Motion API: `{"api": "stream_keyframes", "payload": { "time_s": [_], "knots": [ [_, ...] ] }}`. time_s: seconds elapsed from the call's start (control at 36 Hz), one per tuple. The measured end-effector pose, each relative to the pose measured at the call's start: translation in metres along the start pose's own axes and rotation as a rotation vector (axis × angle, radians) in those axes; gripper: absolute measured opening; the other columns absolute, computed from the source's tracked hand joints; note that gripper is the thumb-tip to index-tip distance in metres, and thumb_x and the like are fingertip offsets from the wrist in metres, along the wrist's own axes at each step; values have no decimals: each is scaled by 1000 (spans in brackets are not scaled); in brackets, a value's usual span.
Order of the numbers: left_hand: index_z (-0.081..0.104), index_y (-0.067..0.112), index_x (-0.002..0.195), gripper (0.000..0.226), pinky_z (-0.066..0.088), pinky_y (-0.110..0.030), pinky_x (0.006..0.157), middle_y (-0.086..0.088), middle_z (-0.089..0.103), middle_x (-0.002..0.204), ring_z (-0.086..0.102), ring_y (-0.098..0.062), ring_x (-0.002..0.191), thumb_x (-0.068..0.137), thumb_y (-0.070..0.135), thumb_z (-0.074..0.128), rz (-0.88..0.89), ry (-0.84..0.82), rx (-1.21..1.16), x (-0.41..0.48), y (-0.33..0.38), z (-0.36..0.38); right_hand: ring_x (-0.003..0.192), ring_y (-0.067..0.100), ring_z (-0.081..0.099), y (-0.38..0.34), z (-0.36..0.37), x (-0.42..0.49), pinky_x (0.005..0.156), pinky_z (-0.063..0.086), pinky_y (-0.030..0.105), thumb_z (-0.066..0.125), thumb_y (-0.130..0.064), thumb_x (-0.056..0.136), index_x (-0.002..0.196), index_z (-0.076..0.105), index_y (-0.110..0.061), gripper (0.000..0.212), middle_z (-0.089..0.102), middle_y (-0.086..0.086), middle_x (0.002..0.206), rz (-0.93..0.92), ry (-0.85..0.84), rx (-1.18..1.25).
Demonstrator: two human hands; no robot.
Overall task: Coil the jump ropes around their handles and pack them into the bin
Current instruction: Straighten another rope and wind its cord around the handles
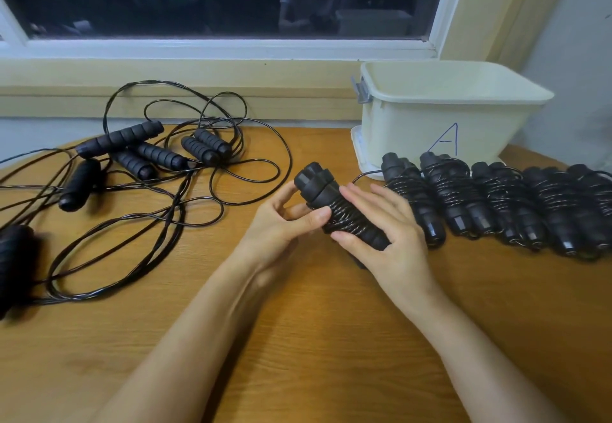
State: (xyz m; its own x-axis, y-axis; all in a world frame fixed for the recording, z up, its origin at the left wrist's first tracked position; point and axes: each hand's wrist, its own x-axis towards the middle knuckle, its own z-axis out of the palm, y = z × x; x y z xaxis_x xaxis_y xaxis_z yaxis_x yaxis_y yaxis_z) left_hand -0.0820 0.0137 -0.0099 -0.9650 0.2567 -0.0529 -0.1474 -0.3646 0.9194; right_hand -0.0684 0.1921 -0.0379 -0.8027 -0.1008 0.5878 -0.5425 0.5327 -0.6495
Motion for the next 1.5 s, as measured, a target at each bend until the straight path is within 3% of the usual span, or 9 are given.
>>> {"api": "stream_keyframes", "payload": {
  "time_s": [0.11, 0.28, 0.47, 0.61, 0.72, 0.81, 0.92, 1.11, 1.5],
  "knots": [
    [54, 15, 136, 72, 56, -31, 87, -17, 73, 109, 70, -27, 104, 69, 9, 82, 44, 63, 45, 2, -6, 2, 129, 11, 48, -2, 2, -2, 104, 30, 8, 60, -42, 91, 136, 59, -29, 47, 55, -14, 141, -103, 33, -172],
    [49, 16, 140, 80, 57, -29, 82, -14, 74, 102, 72, -24, 97, 66, 11, 79, 80, 124, 62, 4, -12, 4, 125, 17, 57, 0, 8, -3, 93, 55, 36, 62, -23, 95, 135, 61, -23, 41, 55, -11, 142, -244, 56, -303],
    [55, 20, 135, 62, 50, -38, 99, -5, 75, 102, 69, -18, 101, 75, 20, 73, 83, 34, 157, 3, -9, 3, 117, 25, 57, 2, 11, -3, 81, 57, 40, 59, -6, 95, 144, 52, -21, 52, 51, -3, 146, -302, 47, -521],
    [45, 15, 144, 63, 49, -37, 105, -9, 72, 111, 67, -19, 107, 83, 16, 63, 57, -53, 141, 1, -6, 2, 117, 21, 56, -1, 6, -1, 81, 56, 35, 42, -24, 100, 146, 49, -22, 46, 50, -5, 147, -253, 31, -513],
    [37, 15, 150, 68, 50, -35, 103, -1, 70, 99, 64, -15, 102, 86, 25, 58, 45, -30, 204, 2, -8, 3, 114, 17, 58, -2, 1, 0, 77, 53, 28, 65, -50, 84, 147, 47, -20, 71, 51, -6, 145, -190, 19, -533],
    [40, 20, 148, 51, 50, -34, 102, 12, 71, 89, 65, -12, 102, 98, 27, 49, 82, 3, 297, 2, -12, 6, 106, 18, 62, -1, 4, -1, 68, 56, 29, 84, -45, 67, 146, 47, -19, 91, 54, -6, 141, -161, 33, -619],
    [50, 21, 134, 31, 55, -20, 82, 14, 72, 78, 69, -2, 85, 105, 21, 39, 153, 49, 379, 0, -14, 11, 95, 18, 65, -1, 9, -3, 60, 56, 28, 82, -38, 72, 145, 49, -19, 82, 58, -7, 136, -176, 74, -648],
    [51, 16, 117, 18, 60, -33, 74, -4, 72, 83, 73, -28, 87, 100, 22, 51, 183, 159, 373, 3, -11, 3, 103, 14, 67, -3, 9, -3, 70, 57, 28, 85, -36, 72, 143, 53, -24, 78, 61, -11, 134, -79, 78, -456],
    [52, 12, 111, 18, 56, -29, 89, -7, 74, 102, 71, -20, 95, 95, 6, 56, -20, -34, 235, 2, 0, -2, 113, 9, 61, 1, -4, -1, 85, 56, 31, 84, -37, 73, 143, 50, -34, 78, 59, -17, 136, 84, -28, -278]
  ]
}}
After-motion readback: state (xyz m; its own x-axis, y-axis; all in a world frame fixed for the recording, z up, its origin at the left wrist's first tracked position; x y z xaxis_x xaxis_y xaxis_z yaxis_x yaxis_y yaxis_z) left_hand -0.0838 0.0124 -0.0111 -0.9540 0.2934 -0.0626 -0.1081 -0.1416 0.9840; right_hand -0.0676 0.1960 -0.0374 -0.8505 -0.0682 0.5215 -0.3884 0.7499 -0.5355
